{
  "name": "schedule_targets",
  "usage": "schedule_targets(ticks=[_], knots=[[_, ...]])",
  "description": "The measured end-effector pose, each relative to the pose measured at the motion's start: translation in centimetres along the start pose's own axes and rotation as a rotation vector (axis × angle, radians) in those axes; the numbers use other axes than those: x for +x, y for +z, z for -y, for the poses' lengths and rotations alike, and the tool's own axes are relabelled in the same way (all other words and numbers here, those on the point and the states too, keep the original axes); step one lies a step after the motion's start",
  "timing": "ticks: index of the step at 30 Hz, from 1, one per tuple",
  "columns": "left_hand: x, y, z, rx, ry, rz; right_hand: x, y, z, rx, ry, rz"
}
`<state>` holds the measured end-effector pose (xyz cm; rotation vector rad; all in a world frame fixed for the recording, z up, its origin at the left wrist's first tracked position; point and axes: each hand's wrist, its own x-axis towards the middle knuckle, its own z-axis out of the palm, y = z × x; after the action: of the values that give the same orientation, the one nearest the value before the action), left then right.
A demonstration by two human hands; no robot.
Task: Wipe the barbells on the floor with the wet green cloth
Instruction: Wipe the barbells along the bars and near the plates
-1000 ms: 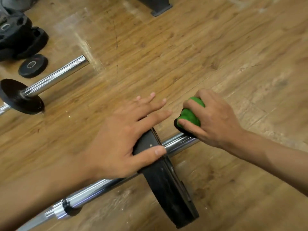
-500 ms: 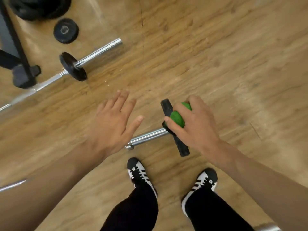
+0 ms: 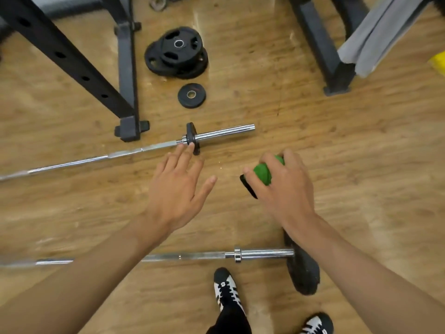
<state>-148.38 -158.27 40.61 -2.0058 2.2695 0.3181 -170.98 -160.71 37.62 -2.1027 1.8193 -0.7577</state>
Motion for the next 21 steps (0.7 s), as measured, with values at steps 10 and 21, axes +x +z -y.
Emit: schedule_targets(ticks=[10,21], knots=[[2.3,0.3,4.1,-0.109,-0.035,0.135,3.4,-1.2,1.8,-0.081,0.029,0.119],[8.9,-3.5,9.0,-0.144,-0.058,0.135,13.2,1.0,2.9,-0.107,0.093,0.134]])
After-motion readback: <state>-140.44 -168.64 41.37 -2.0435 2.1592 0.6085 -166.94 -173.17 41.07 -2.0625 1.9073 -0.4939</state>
